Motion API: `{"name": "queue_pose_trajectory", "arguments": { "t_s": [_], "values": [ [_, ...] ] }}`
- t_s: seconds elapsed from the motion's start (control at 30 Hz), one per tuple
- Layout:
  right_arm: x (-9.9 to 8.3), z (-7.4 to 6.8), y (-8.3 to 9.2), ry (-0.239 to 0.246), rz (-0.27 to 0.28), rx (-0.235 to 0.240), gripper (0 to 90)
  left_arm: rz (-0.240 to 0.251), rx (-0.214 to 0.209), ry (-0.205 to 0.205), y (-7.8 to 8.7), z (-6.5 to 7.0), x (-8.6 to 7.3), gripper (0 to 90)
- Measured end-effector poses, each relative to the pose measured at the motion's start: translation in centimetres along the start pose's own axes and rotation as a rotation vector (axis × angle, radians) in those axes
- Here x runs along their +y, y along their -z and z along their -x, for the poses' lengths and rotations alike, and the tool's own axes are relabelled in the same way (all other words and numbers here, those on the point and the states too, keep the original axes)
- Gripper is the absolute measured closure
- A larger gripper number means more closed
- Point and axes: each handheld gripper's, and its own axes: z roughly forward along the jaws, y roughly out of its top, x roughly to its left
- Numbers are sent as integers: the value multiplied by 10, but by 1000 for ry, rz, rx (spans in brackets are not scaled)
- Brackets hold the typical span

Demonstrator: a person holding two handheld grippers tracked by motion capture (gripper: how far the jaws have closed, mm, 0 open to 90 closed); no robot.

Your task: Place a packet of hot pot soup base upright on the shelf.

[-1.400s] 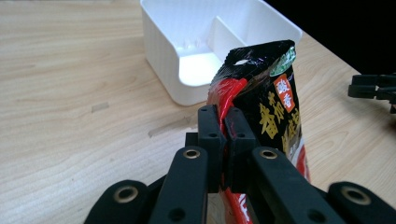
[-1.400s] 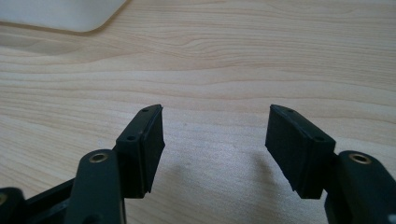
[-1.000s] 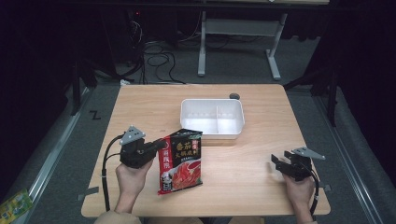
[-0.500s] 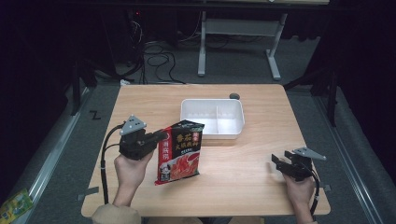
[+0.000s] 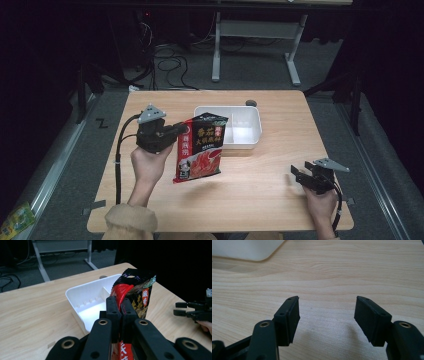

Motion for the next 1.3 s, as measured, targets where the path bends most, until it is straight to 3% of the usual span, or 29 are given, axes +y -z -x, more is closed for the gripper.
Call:
{"name": "queue_pose_trajectory", "arguments": {
  "t_s": [0.2,0.53,1.13,1.3],
  "values": [
    [0,0,0,-6,-2,-4,376,41,21,-9,-6,5,19,886],
    [0,0,0,-4,-1,-2,375,26,39,-28,-26,7,45,886],
    [0,1,1,-7,9,4,375,32,66,-18,-58,2,64,886],
    [0,0,1,10,8,8,376,52,80,12,-63,-2,66,886]
  ]
}}
